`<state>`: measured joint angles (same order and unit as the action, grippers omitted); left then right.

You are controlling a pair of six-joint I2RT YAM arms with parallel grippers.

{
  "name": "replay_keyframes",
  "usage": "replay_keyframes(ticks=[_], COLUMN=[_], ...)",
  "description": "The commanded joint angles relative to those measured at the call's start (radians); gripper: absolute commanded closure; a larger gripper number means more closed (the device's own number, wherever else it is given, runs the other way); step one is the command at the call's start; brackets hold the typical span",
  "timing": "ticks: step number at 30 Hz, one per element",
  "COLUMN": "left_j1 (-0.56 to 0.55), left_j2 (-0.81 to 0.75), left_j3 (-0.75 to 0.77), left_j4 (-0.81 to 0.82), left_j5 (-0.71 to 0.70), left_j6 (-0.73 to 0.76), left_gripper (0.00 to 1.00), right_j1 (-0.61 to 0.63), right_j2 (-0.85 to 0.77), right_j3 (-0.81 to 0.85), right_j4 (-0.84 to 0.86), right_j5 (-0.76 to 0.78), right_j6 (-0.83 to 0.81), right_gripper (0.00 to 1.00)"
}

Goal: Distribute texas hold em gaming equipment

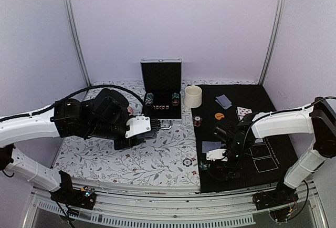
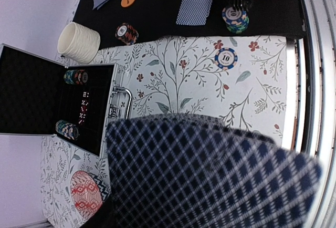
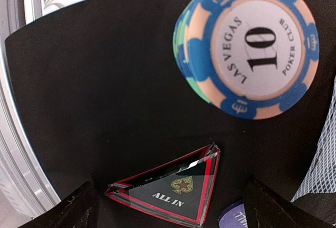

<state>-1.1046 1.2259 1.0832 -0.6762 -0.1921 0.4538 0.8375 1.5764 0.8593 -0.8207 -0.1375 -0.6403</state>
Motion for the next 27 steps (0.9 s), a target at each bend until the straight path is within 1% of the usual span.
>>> replay_keyframes(ticks=[1,4,8,11,13,19,25,27], left_j1=[0.014,0.015,0.014,0.015,0.014,0.015,0.015,0.014], left_j2=[-0.028,-0.029,-0.032,-0.037,-0.039,-0.043,-0.043,-0.042], left_j3=[-0.008,-0.009,-0.011,-0.012,-0.014,-0.017,-0.016,-0.016], left_j4=[0.008,0.008,0.007,0.008,0.009,0.012,0.011,0.011], left_j5=[0.004,0.002,0.001,0.002,0.004,0.003,0.005,0.004], left_j6=[0.009,0.010,0.010,0.010,0.011,0.014,0.016,0.016], left_gripper=[0.57,0.57,0.57,0.57,0.57,0.57,0.57,0.57], right_j1=[0.004,0.007,0.019,0.024,0.028,0.038,0.044,0.043], right_j2=[0.008,0.029,0.052,0.044,0.037,0.029,-0.007,-0.022], right_j3=[-0.012,0.000,0.002,-0.006,-0.015,-0.020,-0.009,-0.006], right_j4=[0.008,0.022,0.028,0.029,0.034,0.039,0.015,0.006], right_j5=[0.021,0.014,0.054,0.079,0.099,0.093,0.078,0.074], right_j6=[0.002,0.013,0.025,0.024,0.029,0.055,0.057,0.057], right_gripper=[0.05,0.08,0.15,0.23,0.25,0.35,0.41,0.41])
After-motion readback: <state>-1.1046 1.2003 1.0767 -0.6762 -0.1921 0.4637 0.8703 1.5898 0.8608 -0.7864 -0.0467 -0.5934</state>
